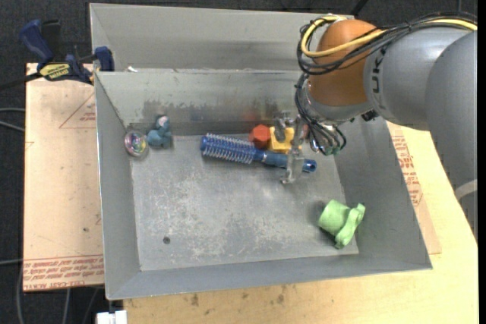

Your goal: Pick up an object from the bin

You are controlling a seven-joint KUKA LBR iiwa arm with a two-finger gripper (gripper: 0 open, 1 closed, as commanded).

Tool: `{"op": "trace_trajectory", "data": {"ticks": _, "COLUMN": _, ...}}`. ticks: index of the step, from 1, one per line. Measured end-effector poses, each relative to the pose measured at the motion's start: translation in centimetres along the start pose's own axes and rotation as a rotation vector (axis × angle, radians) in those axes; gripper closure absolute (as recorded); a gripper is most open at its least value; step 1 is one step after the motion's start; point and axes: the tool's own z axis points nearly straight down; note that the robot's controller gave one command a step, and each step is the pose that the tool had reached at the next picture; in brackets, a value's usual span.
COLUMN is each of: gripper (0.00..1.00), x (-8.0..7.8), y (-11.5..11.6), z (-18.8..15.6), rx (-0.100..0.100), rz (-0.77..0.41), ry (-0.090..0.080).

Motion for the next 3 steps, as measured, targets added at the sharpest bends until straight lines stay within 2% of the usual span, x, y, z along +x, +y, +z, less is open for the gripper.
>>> {"op": "trace_trajectory", "data": {"ticks": 1, "gripper": 1.00, "x": -0.2, "y": -0.2, "z": -0.4, "rx": 0.002, "rz": 0.001, "ry": -0.006}}
{"op": "trace_trajectory", "data": {"ticks": 2, "gripper": 1.00, "x": 3.2, "y": 0.9, "z": -12.4, "rx": 0.000, "rz": 0.038, "ry": 0.002}}
{"op": "trace_trajectory", "data": {"ticks": 3, "gripper": 0.00, "x": 3.3, "y": 0.9, "z": -12.0, "rx": 0.001, "rz": 0.038, "ry": 0.009}}
